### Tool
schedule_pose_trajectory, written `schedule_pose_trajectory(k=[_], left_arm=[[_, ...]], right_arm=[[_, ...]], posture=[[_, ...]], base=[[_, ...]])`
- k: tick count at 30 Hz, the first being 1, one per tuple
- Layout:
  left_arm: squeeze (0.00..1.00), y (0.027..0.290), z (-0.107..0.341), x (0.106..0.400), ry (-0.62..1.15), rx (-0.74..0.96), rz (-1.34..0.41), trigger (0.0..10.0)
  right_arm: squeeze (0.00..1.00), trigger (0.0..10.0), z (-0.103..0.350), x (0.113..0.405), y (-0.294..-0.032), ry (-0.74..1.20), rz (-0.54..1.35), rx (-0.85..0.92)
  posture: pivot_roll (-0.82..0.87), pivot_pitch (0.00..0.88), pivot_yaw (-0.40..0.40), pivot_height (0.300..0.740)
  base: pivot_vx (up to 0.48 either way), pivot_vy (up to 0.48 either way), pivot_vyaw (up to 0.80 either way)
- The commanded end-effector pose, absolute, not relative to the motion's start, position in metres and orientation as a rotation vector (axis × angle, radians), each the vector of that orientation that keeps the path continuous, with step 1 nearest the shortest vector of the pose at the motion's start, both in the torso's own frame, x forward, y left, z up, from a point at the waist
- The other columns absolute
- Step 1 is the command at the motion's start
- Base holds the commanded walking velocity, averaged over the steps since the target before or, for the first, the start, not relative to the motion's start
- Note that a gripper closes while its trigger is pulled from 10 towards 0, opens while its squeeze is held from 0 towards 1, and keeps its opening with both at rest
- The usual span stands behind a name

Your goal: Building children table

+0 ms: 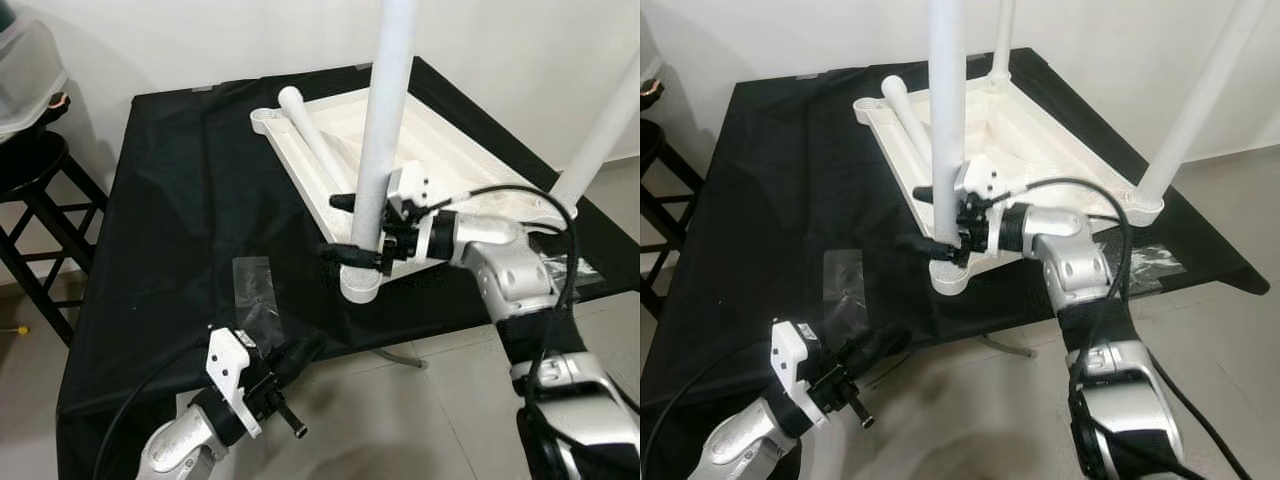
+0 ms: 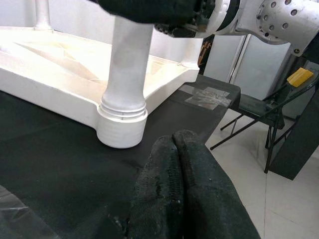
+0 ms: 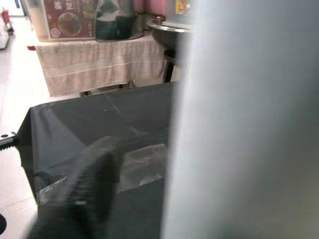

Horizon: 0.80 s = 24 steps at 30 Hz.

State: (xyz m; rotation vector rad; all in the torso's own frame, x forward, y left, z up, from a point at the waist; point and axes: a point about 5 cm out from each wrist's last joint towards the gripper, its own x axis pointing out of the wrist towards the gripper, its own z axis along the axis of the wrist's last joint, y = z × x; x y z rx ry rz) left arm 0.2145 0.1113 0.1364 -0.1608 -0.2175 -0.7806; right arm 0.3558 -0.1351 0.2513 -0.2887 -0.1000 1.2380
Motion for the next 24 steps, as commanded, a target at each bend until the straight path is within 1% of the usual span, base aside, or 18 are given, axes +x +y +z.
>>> schedule_pose_trajectory(k=[1, 2, 8, 10, 11, 12, 14, 15, 17, 18, 19, 20, 21, 22, 23, 24], left_arm=[[0.0, 0.112, 0.136, 0.212, -0.214, -0.148, -0.779, 10.0], [0.0, 0.112, 0.136, 0.212, -0.214, -0.149, -0.778, 10.0], [0.0, 0.112, 0.136, 0.212, -0.213, -0.149, -0.78, 10.0], [0.0, 0.112, 0.136, 0.212, -0.212, -0.148, -0.78, 10.0], [0.0, 0.112, 0.136, 0.212, -0.212, -0.148, -0.781, 10.0], [0.0, 0.112, 0.136, 0.212, -0.212, -0.148, -0.781, 10.0], [0.0, 0.112, 0.136, 0.211, -0.212, -0.149, -0.781, 10.0], [0.0, 0.112, 0.136, 0.211, -0.212, -0.149, -0.781, 10.0], [0.0, 0.112, 0.137, 0.211, -0.214, -0.151, -0.779, 10.0], [0.0, 0.112, 0.137, 0.211, -0.214, -0.151, -0.779, 10.0], [0.0, 0.113, 0.137, 0.211, -0.215, -0.15, -0.777, 10.0], [0.0, 0.113, 0.137, 0.211, -0.215, -0.15, -0.777, 10.0], [0.0, 0.114, 0.138, 0.211, -0.215, -0.15, -0.776, 10.0], [0.0, 0.114, 0.138, 0.211, -0.216, -0.15, -0.776, 10.0], [0.0, 0.114, 0.138, 0.211, -0.216, -0.15, -0.776, 10.0], [0.0, 0.115, 0.138, 0.213, -0.215, -0.149, -0.78, 10.0]], right_arm=[[0.0, 2.9, 0.248, 0.353, -0.13, -0.089, 1.316, -0.274], [0.0, 0.0, 0.249, 0.353, -0.131, -0.079, 1.358, -0.279], [0.0, 0.0, 0.248, 0.353, -0.134, -0.061, 1.39, -0.286], [0.0, 0.0, 0.243, 0.356, -0.138, -0.051, 1.355, -0.304], [0.0, 0.0, 0.237, 0.36, -0.143, -0.04, 1.281, -0.318], [0.0, 0.0, 0.237, 0.36, -0.143, -0.04, 1.281, -0.318], [0.0, 0.0, 0.223, 0.364, -0.152, -0.014, 1.151, -0.337], [0.0, 0.0, 0.223, 0.364, -0.152, -0.014, 1.151, -0.337], [0.0, 0.0, 0.201, 0.359, -0.162, 0.046, 0.977, -0.309], [0.0, 0.0, 0.201, 0.359, -0.162, 0.046, 0.977, -0.309], [0.0, 0.0, 0.169, 0.352, -0.166, 0.096, 0.435, -0.179], [0.0, 0.0, 0.169, 0.352, -0.166, 0.096, 0.435, -0.179], [0.0, 0.0, 0.156, 0.344, -0.176, 0.127, 0.113, -0.115], [0.0, 0.0, 0.148, 0.336, -0.184, 0.159, -0.093, -0.078], [0.0, 0.0, 0.148, 0.336, -0.184, 0.159, -0.093, -0.078], [0.0, 0.0, 0.129, 0.305, -0.151, 0.222, 0.093, -0.115]], posture=[[-0.01, 0.178, 0.006, 0.74], [-0.01, 0.178, 0.01, 0.74], [0.0, 0.178, 0.013, 0.74], [0.0, 0.183, 0.016, 0.74], [0.0, 0.183, 0.015, 0.74], [0.0, 0.183, 0.015, 0.74], [0.0, 0.185, 0.013, 0.74], [0.0, 0.185, 0.013, 0.74], [-0.02, 0.197, -0.002, 0.74], [-0.02, 0.197, -0.002, 0.74], [-0.03, 0.199, -0.009, 0.74], [-0.03, 0.199, -0.009, 0.74], [-0.04, 0.201, -0.008, 0.74], [-0.04, 0.201, -0.008, 0.74], [-0.04, 0.201, -0.008, 0.74], [-0.06, 0.197, 0.024, 0.74]], base=[[0.0, 0.0, 0.0], [0.0, 0.0, 0.0], [0.0, 0.0, 0.0], [0.0, 0.0, 0.0], [0.0, 0.0, 0.0], [0.0, 0.0, 0.0], [0.0, 0.0, 0.0], [0.0, 0.0, 0.0], [0.0, 0.0, 0.0], [0.0, 0.0, 0.0], [0.0, 0.0, 0.0], [0.0, 0.0, 0.0], [0.0, 0.0, 0.0], [0.0, 0.0, 0.0], [0.0, 0.0, 0.0], [0.0, 0.0, 0.0]])
